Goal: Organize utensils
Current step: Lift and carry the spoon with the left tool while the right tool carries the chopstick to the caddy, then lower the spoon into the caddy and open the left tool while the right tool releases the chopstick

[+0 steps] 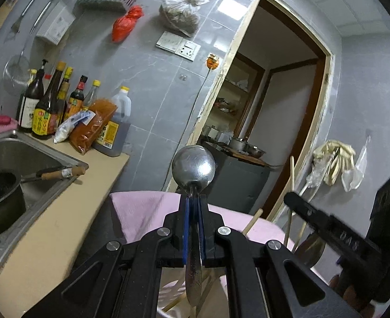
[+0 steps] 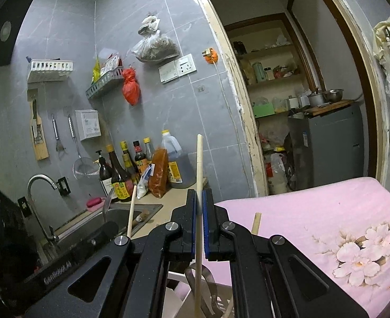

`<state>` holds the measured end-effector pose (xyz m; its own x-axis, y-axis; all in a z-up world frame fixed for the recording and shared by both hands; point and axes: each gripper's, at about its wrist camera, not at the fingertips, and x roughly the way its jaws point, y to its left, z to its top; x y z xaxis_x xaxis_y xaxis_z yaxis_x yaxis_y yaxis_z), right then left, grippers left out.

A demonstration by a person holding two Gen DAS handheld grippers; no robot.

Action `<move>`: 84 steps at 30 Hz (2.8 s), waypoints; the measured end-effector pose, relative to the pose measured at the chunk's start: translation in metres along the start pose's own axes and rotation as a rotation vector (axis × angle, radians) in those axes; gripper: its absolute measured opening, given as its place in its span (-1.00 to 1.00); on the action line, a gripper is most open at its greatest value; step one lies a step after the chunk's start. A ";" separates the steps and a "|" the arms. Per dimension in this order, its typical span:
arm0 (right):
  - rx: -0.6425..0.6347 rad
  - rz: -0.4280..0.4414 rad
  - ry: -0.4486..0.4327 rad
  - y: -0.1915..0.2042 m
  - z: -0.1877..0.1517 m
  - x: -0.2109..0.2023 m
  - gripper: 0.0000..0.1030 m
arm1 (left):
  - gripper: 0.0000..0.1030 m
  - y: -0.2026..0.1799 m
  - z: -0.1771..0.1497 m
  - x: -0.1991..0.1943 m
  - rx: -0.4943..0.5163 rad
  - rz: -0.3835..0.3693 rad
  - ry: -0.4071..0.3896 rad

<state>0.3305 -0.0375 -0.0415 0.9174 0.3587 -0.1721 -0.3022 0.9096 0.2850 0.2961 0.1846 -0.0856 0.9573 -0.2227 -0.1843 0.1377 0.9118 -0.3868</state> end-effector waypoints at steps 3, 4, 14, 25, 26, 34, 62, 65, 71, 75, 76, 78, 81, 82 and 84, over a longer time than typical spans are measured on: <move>0.013 0.008 -0.017 0.000 0.002 -0.001 -0.91 | -0.87 -0.005 -0.003 -0.002 0.046 0.010 0.000; 0.013 0.011 -0.020 0.000 0.002 -0.001 -0.91 | -0.87 -0.006 -0.003 -0.003 0.059 0.012 0.002; -0.005 0.009 -0.035 0.003 -0.003 -0.010 -0.91 | -0.87 -0.013 -0.003 -0.008 0.107 0.040 0.012; -0.053 0.018 -0.013 0.010 -0.002 -0.026 -0.91 | -0.87 -0.022 -0.004 -0.016 0.163 0.072 0.073; -0.050 0.019 -0.013 0.009 -0.002 -0.026 -0.91 | -0.87 -0.023 -0.005 -0.016 0.166 0.076 0.078; -0.071 0.024 0.007 0.011 -0.004 -0.035 -0.91 | -0.87 -0.022 -0.004 -0.020 0.169 0.075 0.140; -0.010 -0.009 0.058 0.003 -0.004 -0.043 -0.89 | -0.87 -0.040 0.004 -0.016 0.258 0.135 0.278; -0.007 -0.017 0.060 0.001 -0.004 -0.048 -0.89 | -0.87 -0.039 0.006 -0.018 0.251 0.133 0.284; -0.016 -0.033 0.070 -0.002 0.003 -0.055 -0.89 | -0.87 -0.033 0.012 -0.024 0.168 0.119 0.290; -0.015 -0.052 0.068 -0.004 0.008 -0.063 -0.89 | -0.86 -0.035 0.015 -0.025 0.150 0.110 0.294; -0.013 -0.058 0.069 -0.005 0.009 -0.065 -0.89 | -0.86 -0.036 0.015 -0.025 0.150 0.108 0.298; -0.009 -0.071 0.070 -0.006 0.011 -0.069 -0.86 | -0.84 -0.037 0.016 -0.025 0.153 0.107 0.305; 0.008 -0.089 0.065 -0.009 0.013 -0.077 -0.60 | -0.46 -0.040 0.016 -0.025 0.155 0.100 0.326; 0.013 -0.092 0.062 -0.009 0.014 -0.078 -0.58 | -0.37 -0.040 0.016 -0.025 0.155 0.104 0.328; 0.014 -0.099 0.051 -0.008 0.017 -0.084 -0.58 | -0.32 -0.040 0.017 -0.026 0.150 0.102 0.333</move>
<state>0.2604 -0.0788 -0.0135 0.9281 0.2777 -0.2480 -0.2067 0.9383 0.2773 0.2697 0.1597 -0.0502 0.8365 -0.2054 -0.5080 0.1052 0.9700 -0.2190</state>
